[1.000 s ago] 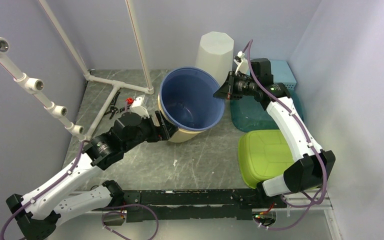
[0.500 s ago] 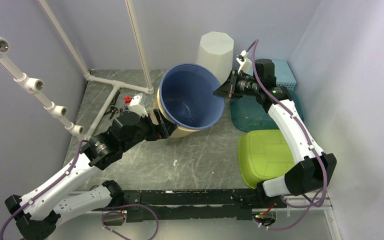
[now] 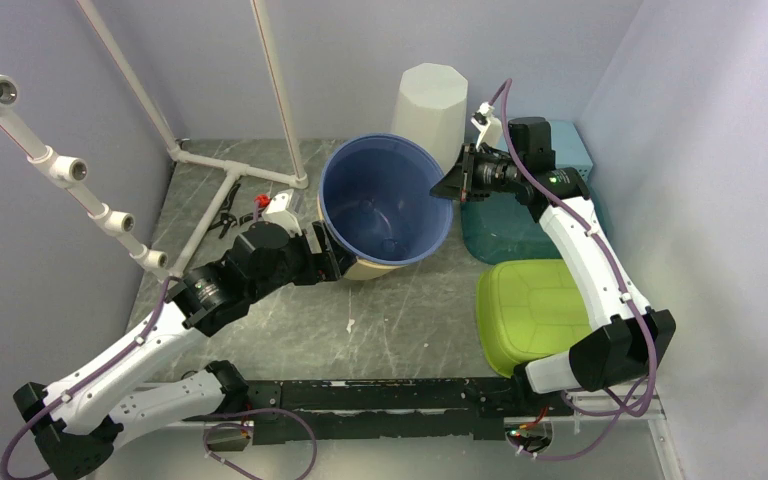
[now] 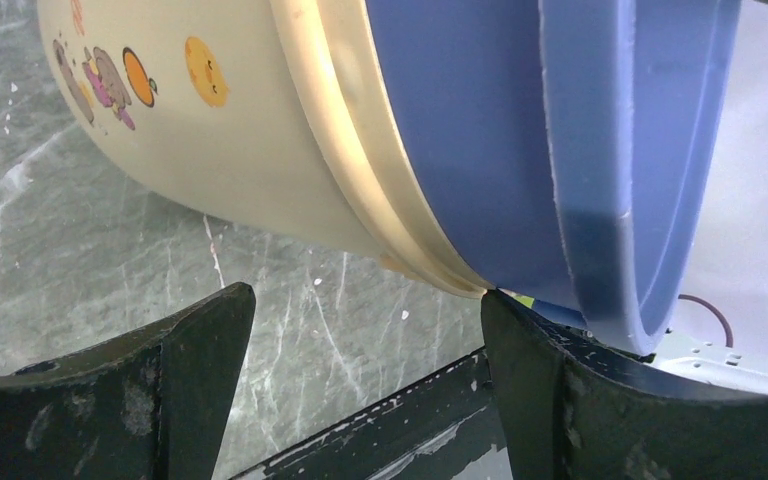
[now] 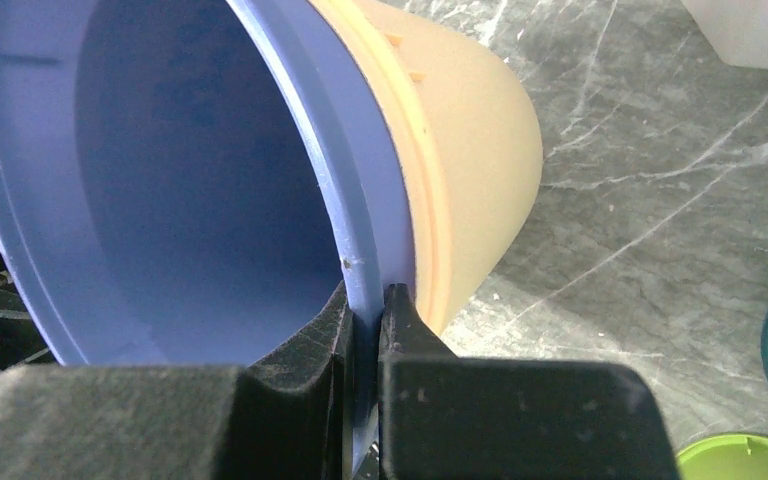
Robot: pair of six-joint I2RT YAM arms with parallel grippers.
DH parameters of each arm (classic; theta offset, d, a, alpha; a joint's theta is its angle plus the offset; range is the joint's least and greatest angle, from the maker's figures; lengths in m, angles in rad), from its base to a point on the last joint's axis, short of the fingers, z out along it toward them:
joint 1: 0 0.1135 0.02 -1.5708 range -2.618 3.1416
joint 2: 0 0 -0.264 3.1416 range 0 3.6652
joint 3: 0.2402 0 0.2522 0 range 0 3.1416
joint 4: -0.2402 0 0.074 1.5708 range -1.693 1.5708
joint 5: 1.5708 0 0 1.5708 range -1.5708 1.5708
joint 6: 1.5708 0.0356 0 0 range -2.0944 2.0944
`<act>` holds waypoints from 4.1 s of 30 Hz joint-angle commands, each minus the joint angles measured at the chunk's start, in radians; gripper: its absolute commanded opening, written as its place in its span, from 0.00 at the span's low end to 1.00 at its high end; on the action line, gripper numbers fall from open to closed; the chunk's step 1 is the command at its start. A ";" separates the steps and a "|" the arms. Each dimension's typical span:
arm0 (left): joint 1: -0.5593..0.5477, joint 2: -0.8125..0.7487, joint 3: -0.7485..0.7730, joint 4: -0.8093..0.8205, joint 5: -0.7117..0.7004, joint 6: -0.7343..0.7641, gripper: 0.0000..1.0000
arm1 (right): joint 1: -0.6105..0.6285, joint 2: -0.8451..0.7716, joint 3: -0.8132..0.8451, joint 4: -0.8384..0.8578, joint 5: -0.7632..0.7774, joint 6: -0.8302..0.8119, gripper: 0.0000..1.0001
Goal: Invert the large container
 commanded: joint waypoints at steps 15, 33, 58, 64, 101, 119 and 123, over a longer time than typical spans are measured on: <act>0.020 0.057 0.012 -0.088 -0.205 -0.025 0.88 | 0.033 -0.102 0.099 -0.063 -0.460 0.036 0.00; 0.020 0.074 0.006 -0.166 -0.259 -0.072 0.88 | -0.007 -0.105 0.111 -0.077 -0.468 0.050 0.00; 0.020 -0.069 -0.029 0.058 -0.090 -0.024 0.92 | -0.012 -0.002 0.132 -0.213 -0.026 -0.006 0.00; 0.022 -0.088 -0.062 0.125 -0.094 -0.033 0.92 | 0.003 -0.011 0.100 -0.177 -0.096 0.015 0.00; 0.052 0.111 -0.035 -0.031 -0.076 -0.137 0.87 | 0.028 -0.116 0.045 -0.048 -0.238 0.076 0.00; 0.055 -0.028 -0.074 -0.011 -0.055 -0.140 0.91 | 0.028 -0.074 0.039 -0.137 0.007 0.099 0.00; 0.055 -0.073 -0.087 0.032 -0.036 -0.120 0.93 | 0.028 -0.078 0.018 -0.122 0.009 0.117 0.00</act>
